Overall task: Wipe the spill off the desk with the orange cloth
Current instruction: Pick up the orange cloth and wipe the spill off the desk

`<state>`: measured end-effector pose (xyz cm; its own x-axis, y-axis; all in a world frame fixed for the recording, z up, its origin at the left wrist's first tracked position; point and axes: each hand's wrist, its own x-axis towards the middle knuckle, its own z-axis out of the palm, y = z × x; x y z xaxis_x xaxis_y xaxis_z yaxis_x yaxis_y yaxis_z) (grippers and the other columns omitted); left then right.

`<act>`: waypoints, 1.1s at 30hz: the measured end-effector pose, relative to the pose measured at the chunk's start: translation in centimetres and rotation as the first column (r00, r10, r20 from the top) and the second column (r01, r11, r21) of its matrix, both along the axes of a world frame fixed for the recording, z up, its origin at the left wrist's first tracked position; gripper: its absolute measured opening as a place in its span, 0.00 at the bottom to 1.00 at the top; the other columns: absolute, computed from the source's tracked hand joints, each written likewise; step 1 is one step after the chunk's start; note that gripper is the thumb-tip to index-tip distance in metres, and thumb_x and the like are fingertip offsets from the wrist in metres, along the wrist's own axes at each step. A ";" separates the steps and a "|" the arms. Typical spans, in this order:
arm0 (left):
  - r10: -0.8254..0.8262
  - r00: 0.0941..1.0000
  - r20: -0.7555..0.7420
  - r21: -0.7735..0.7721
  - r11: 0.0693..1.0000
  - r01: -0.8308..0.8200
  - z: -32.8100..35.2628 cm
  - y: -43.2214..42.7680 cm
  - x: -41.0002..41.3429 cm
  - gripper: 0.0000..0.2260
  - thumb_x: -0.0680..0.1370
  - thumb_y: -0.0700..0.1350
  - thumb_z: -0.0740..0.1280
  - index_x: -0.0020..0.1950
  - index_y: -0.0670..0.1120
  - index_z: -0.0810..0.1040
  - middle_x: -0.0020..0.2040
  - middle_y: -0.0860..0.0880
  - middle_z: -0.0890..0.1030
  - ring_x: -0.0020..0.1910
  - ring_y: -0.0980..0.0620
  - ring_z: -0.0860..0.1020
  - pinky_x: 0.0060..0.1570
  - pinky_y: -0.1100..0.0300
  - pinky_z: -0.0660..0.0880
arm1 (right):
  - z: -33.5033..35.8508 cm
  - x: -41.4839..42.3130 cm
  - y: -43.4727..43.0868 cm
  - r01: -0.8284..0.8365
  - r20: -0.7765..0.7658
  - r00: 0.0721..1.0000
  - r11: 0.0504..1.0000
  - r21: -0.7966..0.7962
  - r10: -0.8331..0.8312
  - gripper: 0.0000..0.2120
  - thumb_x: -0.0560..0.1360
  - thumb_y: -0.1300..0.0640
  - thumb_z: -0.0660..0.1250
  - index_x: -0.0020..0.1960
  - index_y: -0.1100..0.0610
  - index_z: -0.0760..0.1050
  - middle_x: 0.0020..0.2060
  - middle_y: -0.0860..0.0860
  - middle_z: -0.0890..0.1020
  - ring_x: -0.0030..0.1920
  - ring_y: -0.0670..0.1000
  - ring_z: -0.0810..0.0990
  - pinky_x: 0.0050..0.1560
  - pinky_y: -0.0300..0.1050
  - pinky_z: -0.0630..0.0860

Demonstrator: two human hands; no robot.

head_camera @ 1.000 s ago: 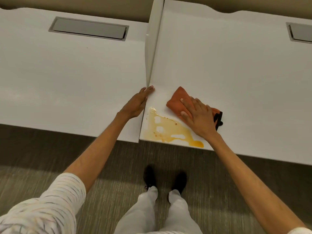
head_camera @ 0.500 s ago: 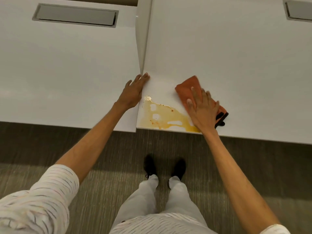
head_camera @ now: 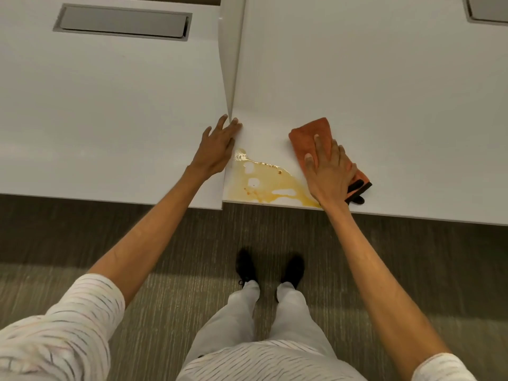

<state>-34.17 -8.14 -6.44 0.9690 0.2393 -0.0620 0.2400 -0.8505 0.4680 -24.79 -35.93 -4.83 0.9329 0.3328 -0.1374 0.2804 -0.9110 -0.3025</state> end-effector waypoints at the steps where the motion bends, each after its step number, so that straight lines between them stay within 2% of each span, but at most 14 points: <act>1: 0.007 1.000 -0.013 -0.005 1.000 -0.007 0.2 -0.5 -0.3 0.22 0.85 0.43 0.50 0.79 0.45 0.59 0.80 0.47 0.58 0.81 0.48 0.49 0.77 0.42 0.50 | 0.1 -0.4 0.9 -0.001 0.010 1.000 1.000 0.009 0.001 0.26 0.83 0.40 0.46 0.80 0.42 0.52 0.79 0.55 0.58 0.79 0.58 0.55 0.75 0.68 0.50; 6: 0.000 0.996 -0.091 -0.044 0.999 -0.004 0.5 -1.2 -1.5 0.27 0.83 0.54 0.41 0.81 0.49 0.50 0.82 0.52 0.49 0.81 0.53 0.43 0.78 0.42 0.41 | 0.2 -3.4 -0.3 -0.158 0.028 0.987 0.987 -0.024 0.159 0.24 0.84 0.41 0.46 0.80 0.41 0.52 0.79 0.53 0.58 0.79 0.55 0.56 0.73 0.64 0.53; 10: 0.022 0.997 -0.072 0.028 0.999 -0.020 0.7 -0.5 -2.0 0.28 0.83 0.57 0.41 0.81 0.47 0.51 0.82 0.50 0.49 0.81 0.51 0.40 0.76 0.38 0.37 | 0.1 -2.2 -0.6 -0.022 0.013 1.000 1.000 -0.009 0.022 0.25 0.84 0.41 0.46 0.80 0.41 0.52 0.79 0.55 0.58 0.78 0.57 0.56 0.73 0.64 0.54; 13: 0.095 0.995 -0.005 0.083 0.992 -0.094 0.4 -1.1 -2.3 0.28 0.84 0.57 0.43 0.82 0.47 0.48 0.82 0.49 0.46 0.80 0.51 0.39 0.75 0.40 0.34 | 0.4 -2.7 2.3 0.024 -0.005 1.000 1.000 0.003 -0.024 0.26 0.83 0.40 0.45 0.80 0.42 0.50 0.80 0.55 0.56 0.79 0.58 0.55 0.72 0.66 0.52; 18: 0.138 0.988 0.071 0.009 0.990 -0.139 0.5 -2.6 -3.5 0.27 0.85 0.55 0.45 0.82 0.48 0.46 0.82 0.50 0.45 0.80 0.53 0.41 0.76 0.41 0.35 | 0.0 -5.2 1.3 -0.111 0.044 0.993 0.994 -0.025 0.112 0.25 0.83 0.40 0.46 0.80 0.41 0.52 0.79 0.55 0.59 0.77 0.58 0.58 0.69 0.65 0.58; 23: 0.223 0.972 0.070 -0.058 0.974 -0.220 0.0 -1.3 -5.7 0.24 0.86 0.52 0.44 0.81 0.49 0.44 0.82 0.51 0.45 0.80 0.54 0.40 0.77 0.43 0.36 | 0.1 -3.8 2.4 0.007 0.027 1.000 0.999 -0.037 -0.006 0.27 0.82 0.38 0.48 0.80 0.44 0.53 0.79 0.58 0.57 0.73 0.64 0.62 0.66 0.67 0.61; 25: 0.229 0.972 0.056 -0.047 0.973 -0.226 -0.4 -1.2 -6.3 0.24 0.86 0.52 0.44 0.81 0.49 0.44 0.82 0.51 0.45 0.80 0.55 0.40 0.77 0.43 0.36 | 0.5 -4.2 3.9 0.007 0.015 1.000 0.999 -0.033 -0.006 0.29 0.82 0.37 0.48 0.80 0.45 0.53 0.79 0.58 0.57 0.70 0.65 0.63 0.65 0.65 0.62; 29: 0.242 0.970 0.019 -0.041 0.970 -0.241 -1.5 -1.7 -7.3 0.25 0.85 0.53 0.43 0.81 0.49 0.44 0.82 0.51 0.46 0.80 0.54 0.41 0.78 0.43 0.38 | 0.4 -6.2 2.8 -0.092 0.057 0.994 0.995 -0.043 0.095 0.29 0.82 0.36 0.47 0.80 0.44 0.55 0.78 0.55 0.60 0.69 0.62 0.65 0.62 0.61 0.63; 33: 0.251 0.968 0.002 -0.042 0.967 -0.251 -2.0 -1.8 -8.4 0.25 0.85 0.54 0.42 0.81 0.48 0.45 0.82 0.50 0.46 0.80 0.54 0.41 0.78 0.45 0.38 | 0.3 -4.9 1.0 -0.068 0.096 0.993 0.997 -0.043 0.072 0.28 0.81 0.35 0.48 0.79 0.44 0.56 0.77 0.53 0.64 0.68 0.60 0.66 0.61 0.59 0.63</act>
<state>-42.62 -9.97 -8.47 0.8785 0.4726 -0.0702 0.4401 -0.7432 0.5039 -29.73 -34.92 -4.53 0.9172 0.3935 -0.0617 0.3699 -0.8990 -0.2346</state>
